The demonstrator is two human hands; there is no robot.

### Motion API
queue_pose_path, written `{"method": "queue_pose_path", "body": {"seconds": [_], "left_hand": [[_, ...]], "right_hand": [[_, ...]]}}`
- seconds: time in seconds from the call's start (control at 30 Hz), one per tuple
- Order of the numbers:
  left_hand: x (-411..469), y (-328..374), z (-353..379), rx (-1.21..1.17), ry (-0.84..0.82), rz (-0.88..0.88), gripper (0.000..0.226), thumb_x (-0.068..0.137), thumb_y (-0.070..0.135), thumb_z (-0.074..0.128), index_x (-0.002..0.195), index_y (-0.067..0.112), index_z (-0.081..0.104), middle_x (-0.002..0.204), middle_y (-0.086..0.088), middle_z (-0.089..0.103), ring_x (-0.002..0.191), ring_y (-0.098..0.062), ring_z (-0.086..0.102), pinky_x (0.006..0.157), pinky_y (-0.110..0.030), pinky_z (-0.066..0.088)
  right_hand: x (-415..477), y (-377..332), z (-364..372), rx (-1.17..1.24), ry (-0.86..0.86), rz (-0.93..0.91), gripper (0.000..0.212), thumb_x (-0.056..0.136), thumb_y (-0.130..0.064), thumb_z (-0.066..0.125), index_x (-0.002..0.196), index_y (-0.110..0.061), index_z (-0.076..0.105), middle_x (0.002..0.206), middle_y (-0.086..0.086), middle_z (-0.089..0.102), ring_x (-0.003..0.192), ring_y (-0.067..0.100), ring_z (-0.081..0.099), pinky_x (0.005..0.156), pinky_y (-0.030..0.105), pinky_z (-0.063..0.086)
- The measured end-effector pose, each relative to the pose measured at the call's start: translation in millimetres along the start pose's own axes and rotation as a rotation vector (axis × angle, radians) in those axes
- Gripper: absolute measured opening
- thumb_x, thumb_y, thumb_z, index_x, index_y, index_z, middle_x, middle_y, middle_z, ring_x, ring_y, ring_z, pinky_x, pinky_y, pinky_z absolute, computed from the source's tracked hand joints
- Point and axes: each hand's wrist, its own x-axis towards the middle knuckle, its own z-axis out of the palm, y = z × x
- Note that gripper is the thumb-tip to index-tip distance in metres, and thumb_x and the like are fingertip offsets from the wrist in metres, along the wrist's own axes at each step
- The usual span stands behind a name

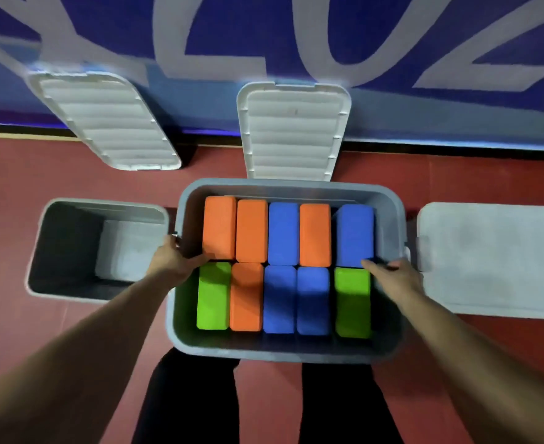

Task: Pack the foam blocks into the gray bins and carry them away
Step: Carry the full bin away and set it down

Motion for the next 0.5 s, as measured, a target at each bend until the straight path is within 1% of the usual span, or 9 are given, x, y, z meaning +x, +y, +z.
{"method": "queue_pose_path", "body": {"seconds": [0.03, 0.1, 0.2, 0.23, 0.3, 0.33, 0.4, 0.43, 0.5], "left_hand": [[27.6, 4.9, 18.2, 0.007, -0.022, 0.006, 0.080, 0.063, 0.051, 0.089, 0.120, 0.012, 0.050, 0.105, -0.004, 0.063, 0.088, -0.025, 0.059, 0.068, -0.033, 0.047], [68.3, 8.4, 46.8, 0.020, -0.028, 0.011, 0.081, 0.065, 0.046, 0.089, 0.126, 0.010, 0.049, 0.113, -0.009, 0.064, 0.091, -0.024, 0.060, 0.070, -0.033, 0.048], [142.6, 3.6, 98.0, 0.073, -0.049, -0.003, 0.077, 0.071, 0.038, 0.087, 0.131, 0.009, 0.047, 0.120, -0.011, 0.061, 0.102, -0.029, 0.059, 0.076, -0.034, 0.046], [155.9, 3.9, 106.3, 0.086, -0.053, -0.008, 0.077, 0.072, 0.037, 0.086, 0.132, 0.009, 0.048, 0.121, -0.011, 0.061, 0.104, -0.029, 0.059, 0.076, -0.033, 0.045], [197.8, -2.5, 135.7, 0.111, -0.057, -0.008, 0.079, 0.072, 0.036, 0.086, 0.135, 0.009, 0.047, 0.124, -0.010, 0.060, 0.108, -0.028, 0.059, 0.075, -0.030, 0.041], [209.4, -1.4, 142.1, 0.106, -0.057, -0.001, 0.080, 0.073, 0.036, 0.086, 0.136, 0.008, 0.046, 0.125, -0.010, 0.060, 0.108, -0.027, 0.059, 0.075, -0.029, 0.041], [239.1, -7.7, 163.3, 0.112, -0.068, -0.003, 0.080, 0.074, 0.035, 0.086, 0.137, 0.007, 0.046, 0.126, -0.010, 0.060, 0.109, -0.025, 0.059, 0.076, -0.028, 0.041], [254.1, -11.5, 173.3, 0.121, -0.073, -0.012, 0.081, 0.074, 0.035, 0.086, 0.138, 0.007, 0.045, 0.128, -0.010, 0.059, 0.110, -0.025, 0.059, 0.076, -0.028, 0.042], [277.5, -19.4, 189.5, 0.148, -0.090, -0.058, 0.083, 0.075, 0.037, 0.085, 0.140, 0.008, 0.042, 0.129, -0.010, 0.058, 0.112, -0.026, 0.059, 0.076, -0.029, 0.043]], "right_hand": [[33.7, -2.0, 12.1, 0.002, -0.019, 0.027, 0.089, 0.046, -0.089, 0.060, 0.100, -0.019, 0.061, 0.108, 0.007, 0.067, 0.111, 0.034, 0.058, 0.093, 0.043, 0.050], [81.5, -5.3, 32.1, -0.008, -0.036, 0.050, 0.087, 0.045, -0.092, 0.060, 0.099, -0.023, 0.063, 0.108, 0.005, 0.066, 0.110, 0.033, 0.060, 0.096, 0.042, 0.050], [156.3, -3.9, 81.2, 0.030, -0.019, 0.058, 0.093, 0.035, -0.098, 0.062, 0.081, -0.018, 0.066, 0.089, 0.006, 0.069, 0.096, 0.031, 0.067, 0.090, 0.036, 0.052], [176.1, 1.7, 91.9, 0.024, -0.034, 0.063, 0.094, 0.033, -0.098, 0.062, 0.082, -0.017, 0.067, 0.088, 0.006, 0.071, 0.093, 0.030, 0.068, 0.089, 0.036, 0.053], [235.7, 24.7, 131.5, 0.057, -0.100, 0.074, 0.102, 0.033, -0.097, 0.066, 0.100, -0.020, 0.070, 0.096, 0.001, 0.072, 0.096, 0.026, 0.068, 0.092, 0.039, 0.054], [250.5, 28.9, 140.7, 0.052, -0.082, 0.077, 0.110, 0.032, -0.097, 0.067, 0.112, -0.021, 0.068, 0.098, -0.002, 0.072, 0.100, 0.025, 0.068, 0.093, 0.042, 0.054], [277.4, 33.6, 168.5, 0.037, -0.066, 0.089, 0.128, 0.031, -0.097, 0.066, 0.134, -0.022, 0.053, 0.103, -0.005, 0.070, 0.108, 0.028, 0.064, 0.097, 0.046, 0.052], [291.0, 36.4, 183.7, 0.015, -0.069, 0.095, 0.133, 0.032, -0.097, 0.065, 0.140, -0.023, 0.047, 0.106, -0.003, 0.068, 0.111, 0.031, 0.062, 0.098, 0.046, 0.051], [296.6, 29.0, 205.4, -0.007, -0.078, 0.082, 0.140, 0.027, -0.100, 0.061, 0.142, -0.023, 0.042, 0.105, 0.000, 0.067, 0.109, 0.034, 0.060, 0.095, 0.047, 0.051]]}}
